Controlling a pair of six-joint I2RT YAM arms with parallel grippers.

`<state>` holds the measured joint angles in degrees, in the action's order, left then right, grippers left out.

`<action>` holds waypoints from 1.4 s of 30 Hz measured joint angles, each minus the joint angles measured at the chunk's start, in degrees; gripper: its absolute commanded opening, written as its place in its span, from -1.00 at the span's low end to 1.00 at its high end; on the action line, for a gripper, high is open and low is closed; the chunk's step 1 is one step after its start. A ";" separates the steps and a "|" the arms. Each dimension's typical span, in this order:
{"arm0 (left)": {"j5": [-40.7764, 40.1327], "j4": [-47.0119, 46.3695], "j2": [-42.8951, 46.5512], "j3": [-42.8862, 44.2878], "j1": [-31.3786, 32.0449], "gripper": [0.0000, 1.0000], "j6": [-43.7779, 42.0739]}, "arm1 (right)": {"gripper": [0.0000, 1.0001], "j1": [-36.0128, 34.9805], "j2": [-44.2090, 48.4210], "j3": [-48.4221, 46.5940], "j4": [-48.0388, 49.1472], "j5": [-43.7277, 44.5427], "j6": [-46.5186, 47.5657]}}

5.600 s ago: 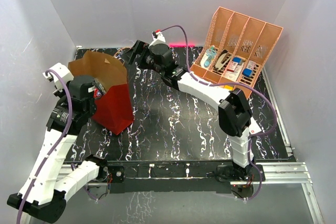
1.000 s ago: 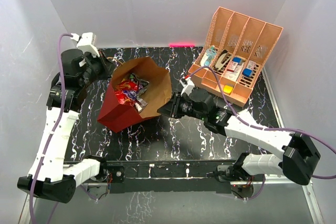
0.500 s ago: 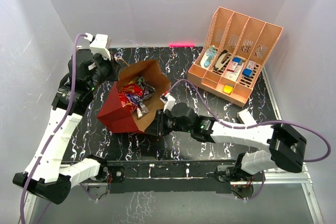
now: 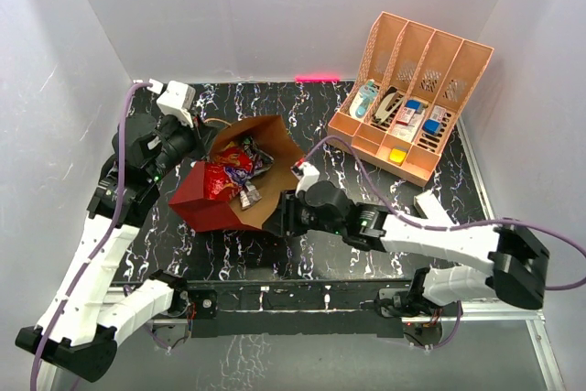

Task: Take the snacks out of the paper bag
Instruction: Adjust the paper bag at the center of the board, then take out the snack from the paper bag.

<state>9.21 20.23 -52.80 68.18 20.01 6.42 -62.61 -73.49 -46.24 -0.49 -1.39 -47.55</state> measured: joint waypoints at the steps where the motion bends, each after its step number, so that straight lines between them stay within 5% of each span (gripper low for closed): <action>1: 0.72 -0.22 0.04 -0.09 0.00 -1.00 0.02 | 0.01 0.00 1.92 0.33 -1.97 1.44 0.44; 5: 2.36 -1.07 -0.13 -0.52 0.00 -1.00 -0.15 | 0.43 0.00 8.79 1.62 -8.44 6.75 2.12; 17: 7.43 -2.19 0.63 -1.81 0.11 -1.00 0.00 | 0.65 0.04 15.76 -5.05 -23.56 23.37 19.32; 22: 8.13 -2.23 1.05 -1.88 0.11 -1.00 0.20 | 0.52 0.09 11.98 -13.05 -20.72 21.97 37.27; 35: 7.89 -2.73 2.71 -2.97 0.22 -1.00 2.01 | 0.50 4.33 -2.08 -14.21 -13.92 -1.62 92.83; 38: 7.98 -3.91 3.63 -4.26 0.42 -1.00 3.19 | 0.36 8.07 -6.82 -16.87 -14.38 -6.40 98.49; 40: 7.98 -4.17 4.22 -5.16 0.50 -1.00 3.78 | -0.02 10.27 -10.05 -19.12 -14.25 -8.33 101.61; 42: 7.89 -4.24 4.48 -5.57 0.63 -1.00 4.09 | -0.16 11.72 -12.68 -20.68 -14.21 -9.25 104.00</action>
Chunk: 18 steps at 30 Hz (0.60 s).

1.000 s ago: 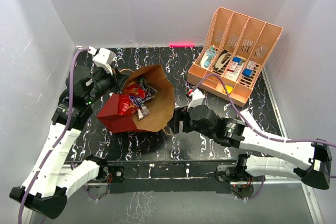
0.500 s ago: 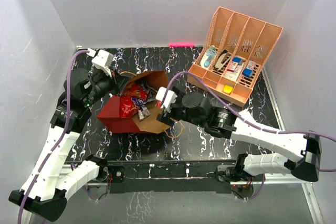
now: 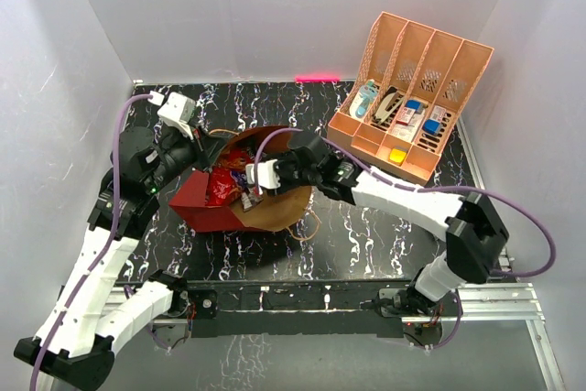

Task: Take the snacks out of the paper bag
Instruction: Take out the snack from the paper bag.

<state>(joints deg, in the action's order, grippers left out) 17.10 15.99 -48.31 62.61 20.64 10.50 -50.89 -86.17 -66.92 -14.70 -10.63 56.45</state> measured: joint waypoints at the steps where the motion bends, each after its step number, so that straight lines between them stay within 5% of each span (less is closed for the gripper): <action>1: -0.20 -0.02 0.02 -0.04 0.13 -1.00 0.04 | -0.14 0.39 -1.31 -0.72 -0.07 -0.50 0.81; 8: -2.78 0.42 0.31 -0.07 1.27 -1.00 -0.44 | 0.06 0.79 -7.65 -1.73 1.44 -2.73 3.43; 18: -3.85 0.79 0.42 -0.07 2.47 -1.00 -0.92 | -0.09 1.73 -14.51 -1.84 5.31 -2.38 5.42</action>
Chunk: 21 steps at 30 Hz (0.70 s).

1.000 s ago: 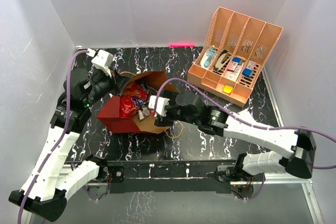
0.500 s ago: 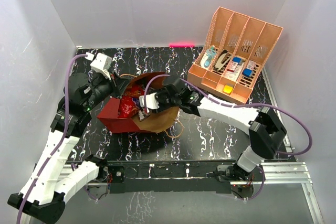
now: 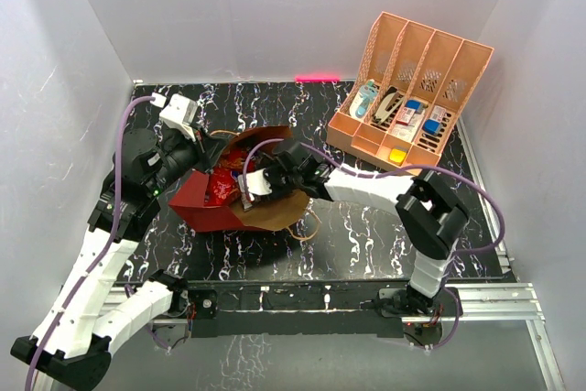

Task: Take the snacks out of the paper bag
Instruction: Take out the snack from the paper bag.

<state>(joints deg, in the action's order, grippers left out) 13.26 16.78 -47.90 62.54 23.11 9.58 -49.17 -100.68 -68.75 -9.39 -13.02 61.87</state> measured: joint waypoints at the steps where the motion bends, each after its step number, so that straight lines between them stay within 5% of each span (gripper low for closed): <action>1: 0.00 -0.02 0.00 0.00 0.00 -1.00 0.00 | -0.15 0.15 -1.03 -0.13 0.24 0.22 0.20; 6: -0.37 -0.02 0.02 0.00 0.20 -1.00 0.00 | -0.47 0.46 -5.49 -1.01 0.68 1.49 1.01; 9: -0.37 -0.02 0.02 0.00 0.37 -1.00 0.02 | -0.83 0.48 -6.05 -1.11 1.31 2.01 0.85; 15: -1.42 -0.02 0.02 0.00 0.37 -1.00 0.04 | -0.84 0.48 -4.48 -0.59 3.93 3.41 -1.07; 21: -5.07 0.04 0.00 0.00 0.37 -1.00 0.55 | -0.85 0.31 7.06 2.01 0.13 2.56 -4.76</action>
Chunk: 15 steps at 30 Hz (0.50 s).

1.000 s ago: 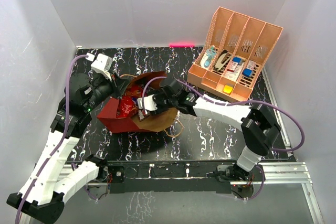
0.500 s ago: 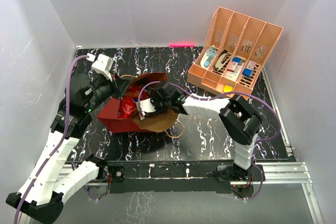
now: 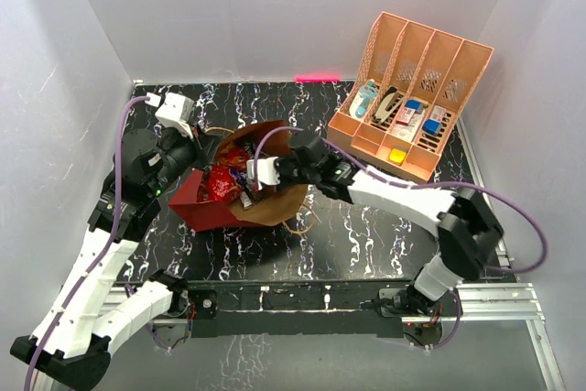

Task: Take the snacks out of the paper bag
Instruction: Take out the snack from the paper bag.

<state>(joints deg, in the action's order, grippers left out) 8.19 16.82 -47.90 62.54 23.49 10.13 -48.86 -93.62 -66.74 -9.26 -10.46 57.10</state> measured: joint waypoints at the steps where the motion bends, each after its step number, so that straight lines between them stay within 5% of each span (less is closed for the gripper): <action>1: -0.72 0.00 0.00 0.00 0.00 -1.00 0.17 | -0.84 -0.04 2.36 0.15 -0.76 -0.28 -1.11; 15: -9.81 0.39 -1.60 0.02 0.00 -1.00 1.88 | -0.85 -0.26 30.60 3.65 -13.86 2.27 -37.77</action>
<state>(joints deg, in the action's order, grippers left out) -1.63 17.21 -49.50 62.57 23.49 12.01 -49.12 -63.02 -63.09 -23.11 -8.19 19.33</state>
